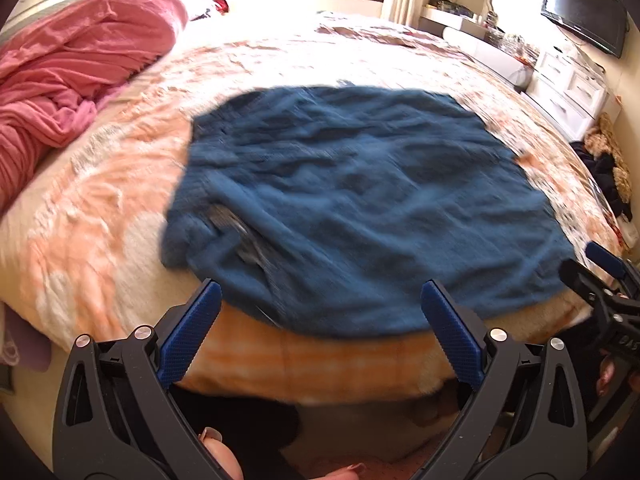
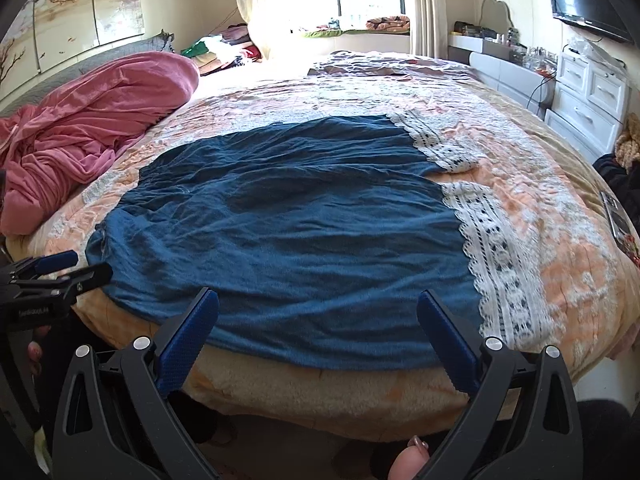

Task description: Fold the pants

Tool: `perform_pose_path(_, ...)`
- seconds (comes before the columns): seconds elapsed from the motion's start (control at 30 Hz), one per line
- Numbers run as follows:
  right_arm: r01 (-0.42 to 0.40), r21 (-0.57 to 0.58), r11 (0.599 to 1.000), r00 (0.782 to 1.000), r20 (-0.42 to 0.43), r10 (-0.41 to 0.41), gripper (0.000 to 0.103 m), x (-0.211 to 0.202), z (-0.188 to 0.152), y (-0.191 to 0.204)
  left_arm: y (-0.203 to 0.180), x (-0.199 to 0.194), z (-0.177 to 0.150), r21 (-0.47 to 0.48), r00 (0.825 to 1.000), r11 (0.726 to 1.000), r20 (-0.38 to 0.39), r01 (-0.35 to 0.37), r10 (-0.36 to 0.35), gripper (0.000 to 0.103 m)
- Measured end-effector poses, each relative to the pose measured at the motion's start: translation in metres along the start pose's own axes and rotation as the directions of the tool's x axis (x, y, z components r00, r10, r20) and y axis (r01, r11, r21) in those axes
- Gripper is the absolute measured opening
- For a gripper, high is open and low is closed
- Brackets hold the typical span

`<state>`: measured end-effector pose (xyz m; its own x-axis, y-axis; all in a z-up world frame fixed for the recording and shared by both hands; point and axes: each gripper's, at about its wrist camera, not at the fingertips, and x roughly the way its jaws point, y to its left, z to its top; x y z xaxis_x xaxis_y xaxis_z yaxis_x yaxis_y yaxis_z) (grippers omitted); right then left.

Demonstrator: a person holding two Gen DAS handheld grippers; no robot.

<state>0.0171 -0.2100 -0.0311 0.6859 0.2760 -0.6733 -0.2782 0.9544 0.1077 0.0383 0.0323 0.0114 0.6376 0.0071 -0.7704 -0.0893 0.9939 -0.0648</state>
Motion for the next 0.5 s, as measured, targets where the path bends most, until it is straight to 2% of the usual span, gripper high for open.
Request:
perform_pose_path(0.13,-0.029,-0.038,0.999,0.999,-0.022,0.028,0.099,0.013,0.023,0.007,0.027,0.006,0.026,-0.034,1.000,0.999,0.016,-0.020,0.020,0.094)
perform_pose_path(0.23,-0.081,-0.043,0.996,0.996,-0.042,0.079,0.099,0.026,0.046,0.012,0.043,0.010,0.045,-0.063,1.000,0.998,0.024,-0.011,0.013,0.094)
perform_pose_path(0.33,-0.085,-0.095,0.992,0.996,-0.031,0.083,0.099,0.039,0.069,0.023,0.056,0.017,0.062,-0.076,0.999,0.997,0.038,-0.020,0.023,0.094)
perform_pose_path(0.5,-0.137,-0.111,0.984,0.987,-0.098,0.126,0.099,0.070,0.102,0.031,0.073,0.038,0.092,-0.075,0.998,0.996,0.035,-0.042,0.045,0.094)
